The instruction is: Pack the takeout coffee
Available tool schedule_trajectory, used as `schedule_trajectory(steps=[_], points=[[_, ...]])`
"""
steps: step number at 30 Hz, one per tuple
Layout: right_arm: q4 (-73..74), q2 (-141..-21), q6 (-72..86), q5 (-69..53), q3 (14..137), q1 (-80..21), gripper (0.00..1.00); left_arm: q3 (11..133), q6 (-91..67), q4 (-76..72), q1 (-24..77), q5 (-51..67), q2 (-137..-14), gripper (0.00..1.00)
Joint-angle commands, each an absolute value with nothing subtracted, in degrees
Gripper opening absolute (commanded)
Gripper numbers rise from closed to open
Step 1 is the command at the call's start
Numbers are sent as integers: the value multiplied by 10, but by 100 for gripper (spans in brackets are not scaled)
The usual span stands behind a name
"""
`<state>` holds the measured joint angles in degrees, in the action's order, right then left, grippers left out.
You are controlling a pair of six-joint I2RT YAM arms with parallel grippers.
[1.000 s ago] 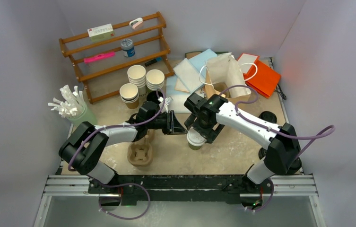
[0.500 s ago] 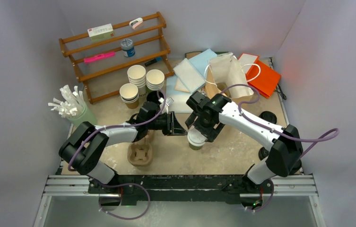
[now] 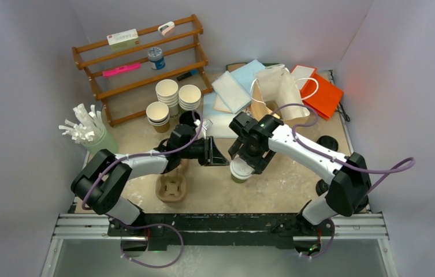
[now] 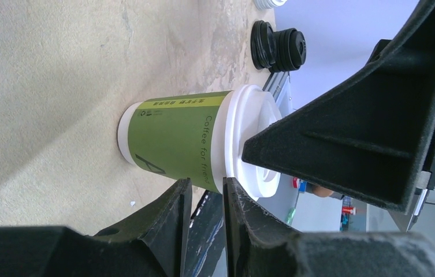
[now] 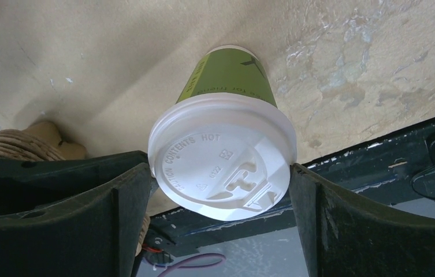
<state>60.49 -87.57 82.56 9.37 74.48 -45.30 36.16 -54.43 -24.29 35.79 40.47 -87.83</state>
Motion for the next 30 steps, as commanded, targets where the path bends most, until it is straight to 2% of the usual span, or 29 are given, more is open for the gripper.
schedule_trajectory(steps=[1, 7, 11, 17, 24, 30], points=[[619, -866, 824, 91, 733, -450, 89, 368, -538, -247, 362, 410, -851, 29], [595, -862, 804, 88, 745, -446, 92, 368, -540, -248, 365, 409, -849, 29], [582, -851, 794, 83, 743, -443, 99, 366, -539, -246, 365, 409, -849, 29], [566, -830, 789, 79, 729, -436, 99, 369, -535, -240, 365, 409, -848, 29], [585, -835, 790, 85, 723, -433, 94, 371, -535, -240, 365, 408, -853, 29], [583, -844, 783, 79, 718, -433, 99, 375, -536, -243, 365, 409, -856, 29]])
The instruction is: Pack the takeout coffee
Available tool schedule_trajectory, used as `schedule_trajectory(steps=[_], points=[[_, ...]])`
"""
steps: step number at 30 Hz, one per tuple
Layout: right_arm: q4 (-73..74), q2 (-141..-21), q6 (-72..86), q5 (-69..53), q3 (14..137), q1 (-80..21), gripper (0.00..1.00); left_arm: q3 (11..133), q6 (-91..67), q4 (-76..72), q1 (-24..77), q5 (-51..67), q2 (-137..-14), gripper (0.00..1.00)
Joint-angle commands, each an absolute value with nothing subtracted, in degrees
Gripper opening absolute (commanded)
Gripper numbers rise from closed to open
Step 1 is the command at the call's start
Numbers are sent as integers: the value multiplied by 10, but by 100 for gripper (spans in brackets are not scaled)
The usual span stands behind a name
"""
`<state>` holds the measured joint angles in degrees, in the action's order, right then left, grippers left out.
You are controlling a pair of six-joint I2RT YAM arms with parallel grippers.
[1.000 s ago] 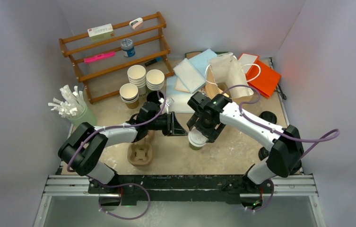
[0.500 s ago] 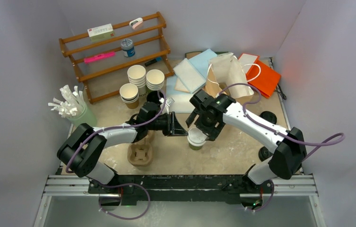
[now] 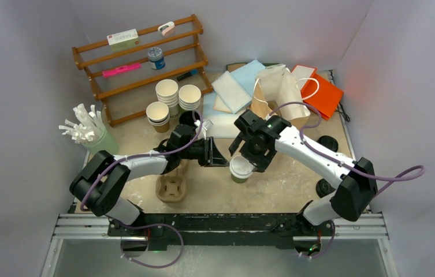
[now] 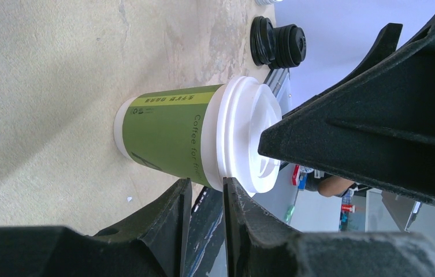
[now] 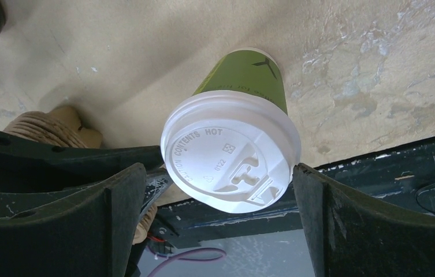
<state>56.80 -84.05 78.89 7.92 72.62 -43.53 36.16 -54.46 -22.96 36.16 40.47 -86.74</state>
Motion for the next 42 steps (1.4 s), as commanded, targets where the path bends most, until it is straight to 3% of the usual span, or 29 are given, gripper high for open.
schedule_trajectory(steps=[1, 13, 29, 42], points=[[581, -844, 782, 77, 717, -433, 99, 375, -537, -243, 365, 409, -856, 30], [572, -828, 770, 78, 709, -428, 99, 381, -539, -242, 365, 411, -854, 33], [558, -846, 758, 58, 706, -425, 88, 388, -548, -255, 367, 418, -867, 33], [561, -856, 749, 47, 706, -421, 87, 394, -547, -255, 377, 419, -886, 32]])
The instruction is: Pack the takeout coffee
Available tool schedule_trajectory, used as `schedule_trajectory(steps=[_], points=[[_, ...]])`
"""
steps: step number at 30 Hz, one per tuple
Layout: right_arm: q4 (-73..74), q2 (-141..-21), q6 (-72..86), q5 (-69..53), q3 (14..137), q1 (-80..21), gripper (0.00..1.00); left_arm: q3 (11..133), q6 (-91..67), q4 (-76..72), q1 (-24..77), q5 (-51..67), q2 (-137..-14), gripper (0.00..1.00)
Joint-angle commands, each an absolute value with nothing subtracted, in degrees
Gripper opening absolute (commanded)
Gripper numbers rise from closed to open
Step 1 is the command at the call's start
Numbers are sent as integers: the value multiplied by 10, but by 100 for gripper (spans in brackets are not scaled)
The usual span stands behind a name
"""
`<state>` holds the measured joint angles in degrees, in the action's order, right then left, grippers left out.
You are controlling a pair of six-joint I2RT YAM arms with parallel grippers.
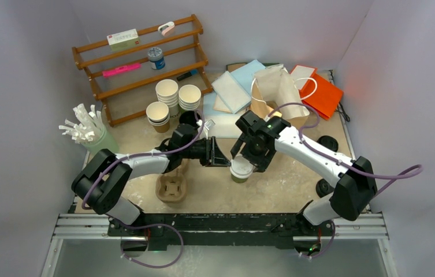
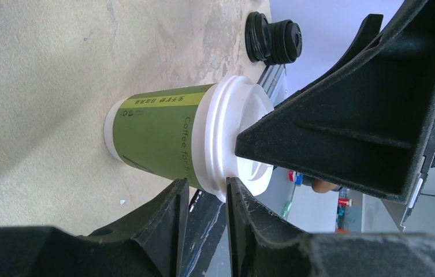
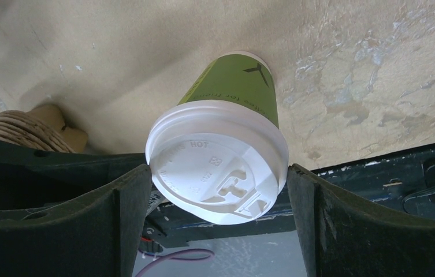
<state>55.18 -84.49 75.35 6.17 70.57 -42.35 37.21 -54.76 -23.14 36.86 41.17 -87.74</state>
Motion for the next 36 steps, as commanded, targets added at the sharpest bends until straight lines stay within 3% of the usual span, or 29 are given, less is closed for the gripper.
schedule_trajectory(steps=[1, 9, 26, 36], points=[[562, -856, 750, 47, 705, -420, 87, 396, -542, -247, 379, 417, -887, 31], [563, -862, 743, 33, 706, -418, 94, 416, -504, -177, 378, 400, -889, 28], [585, -876, 725, 1, 729, -405, 99, 431, -481, -137, 382, 389, -892, 28], [586, -881, 723, 1, 745, -397, 95, 435, -478, -130, 385, 392, -892, 28]])
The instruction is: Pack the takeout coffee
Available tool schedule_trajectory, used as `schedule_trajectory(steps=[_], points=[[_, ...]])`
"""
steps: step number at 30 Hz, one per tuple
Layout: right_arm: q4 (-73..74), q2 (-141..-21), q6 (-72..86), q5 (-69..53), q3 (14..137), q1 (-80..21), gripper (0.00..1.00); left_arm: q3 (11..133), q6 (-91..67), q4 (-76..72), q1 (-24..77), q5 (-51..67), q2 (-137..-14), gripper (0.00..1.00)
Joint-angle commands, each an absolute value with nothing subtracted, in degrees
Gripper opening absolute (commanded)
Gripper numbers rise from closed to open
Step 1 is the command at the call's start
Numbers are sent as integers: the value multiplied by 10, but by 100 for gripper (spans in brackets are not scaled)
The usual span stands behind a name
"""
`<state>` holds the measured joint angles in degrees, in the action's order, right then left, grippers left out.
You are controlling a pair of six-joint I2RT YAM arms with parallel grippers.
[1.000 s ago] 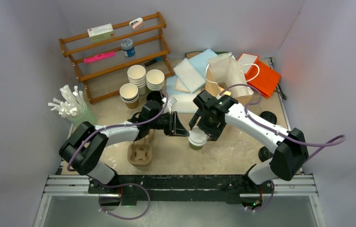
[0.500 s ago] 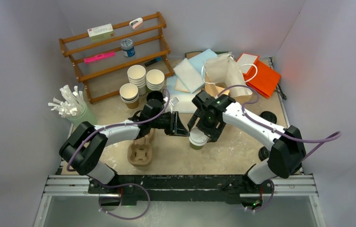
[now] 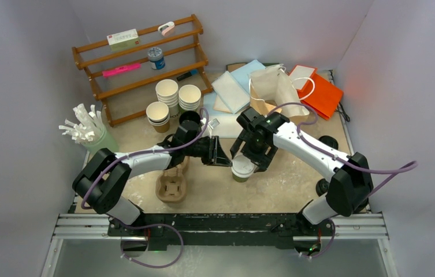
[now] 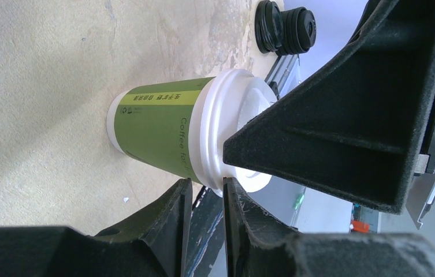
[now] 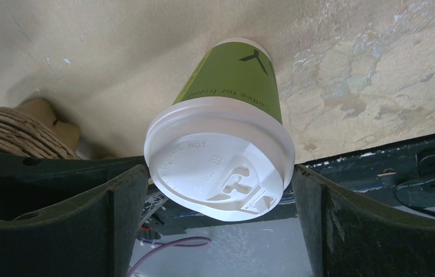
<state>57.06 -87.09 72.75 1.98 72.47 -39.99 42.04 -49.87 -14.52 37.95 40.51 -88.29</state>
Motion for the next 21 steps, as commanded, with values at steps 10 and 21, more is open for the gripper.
schedule_trajectory(steps=[10, 21], points=[[594, -887, 723, 1, 747, -397, 97, 436, -478, -127, 387, 392, -892, 28], [624, -897, 718, -11, 769, -396, 98, 440, -475, -121, 388, 388, -892, 28]])
